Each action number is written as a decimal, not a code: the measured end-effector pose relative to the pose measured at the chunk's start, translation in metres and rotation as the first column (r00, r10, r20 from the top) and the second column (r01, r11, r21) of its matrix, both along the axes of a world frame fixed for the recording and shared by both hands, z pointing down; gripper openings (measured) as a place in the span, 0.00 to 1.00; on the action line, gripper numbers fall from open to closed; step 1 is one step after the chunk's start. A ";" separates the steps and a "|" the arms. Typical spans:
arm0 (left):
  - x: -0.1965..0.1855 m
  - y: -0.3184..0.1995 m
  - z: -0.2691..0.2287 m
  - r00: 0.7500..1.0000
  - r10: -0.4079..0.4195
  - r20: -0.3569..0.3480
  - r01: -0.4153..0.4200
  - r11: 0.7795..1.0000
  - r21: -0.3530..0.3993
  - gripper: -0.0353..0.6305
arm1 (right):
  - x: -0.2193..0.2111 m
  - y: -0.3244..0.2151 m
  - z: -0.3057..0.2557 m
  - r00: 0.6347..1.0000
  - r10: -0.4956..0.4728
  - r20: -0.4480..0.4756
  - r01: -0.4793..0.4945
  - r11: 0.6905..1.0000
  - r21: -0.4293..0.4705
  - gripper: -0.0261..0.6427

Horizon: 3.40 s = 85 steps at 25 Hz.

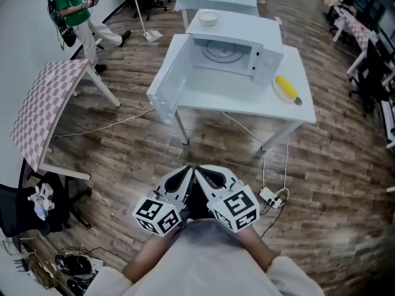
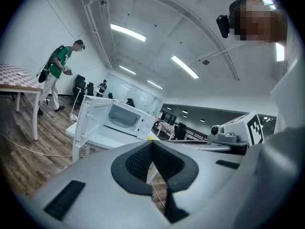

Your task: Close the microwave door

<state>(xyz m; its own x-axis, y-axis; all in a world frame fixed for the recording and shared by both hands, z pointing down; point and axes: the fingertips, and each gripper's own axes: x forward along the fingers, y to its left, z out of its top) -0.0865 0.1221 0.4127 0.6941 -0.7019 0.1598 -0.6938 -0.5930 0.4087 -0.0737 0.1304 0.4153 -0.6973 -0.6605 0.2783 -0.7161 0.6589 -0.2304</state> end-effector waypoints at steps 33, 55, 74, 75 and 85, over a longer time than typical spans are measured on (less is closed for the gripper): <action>-0.003 -0.148 -0.007 0.999 0.012 -0.053 -0.014 0.999 -0.033 0.08 | -0.003 -0.150 -0.005 1.000 -0.030 -0.006 0.030 0.998 -0.049 0.07; -0.035 -0.240 -0.035 0.994 0.037 -0.101 -0.034 0.999 0.031 0.08 | -0.035 -0.242 -0.028 1.000 -0.007 -0.011 0.007 1.000 0.015 0.07; -0.078 -0.260 -0.050 0.986 -0.077 -0.148 0.083 0.996 0.034 0.08 | -0.063 -0.260 -0.031 0.995 -0.082 0.055 0.082 0.997 0.009 0.07; -0.081 -0.261 -0.051 0.985 -0.086 -0.149 0.092 0.995 0.037 0.08 | -0.063 -0.262 -0.031 0.995 -0.085 0.059 0.084 0.996 0.009 0.07; -0.126 -0.283 -0.044 0.970 -0.216 -0.115 0.220 0.975 0.029 0.08 | -0.058 -0.271 -0.023 0.994 -0.092 0.057 0.093 0.996 -0.015 0.07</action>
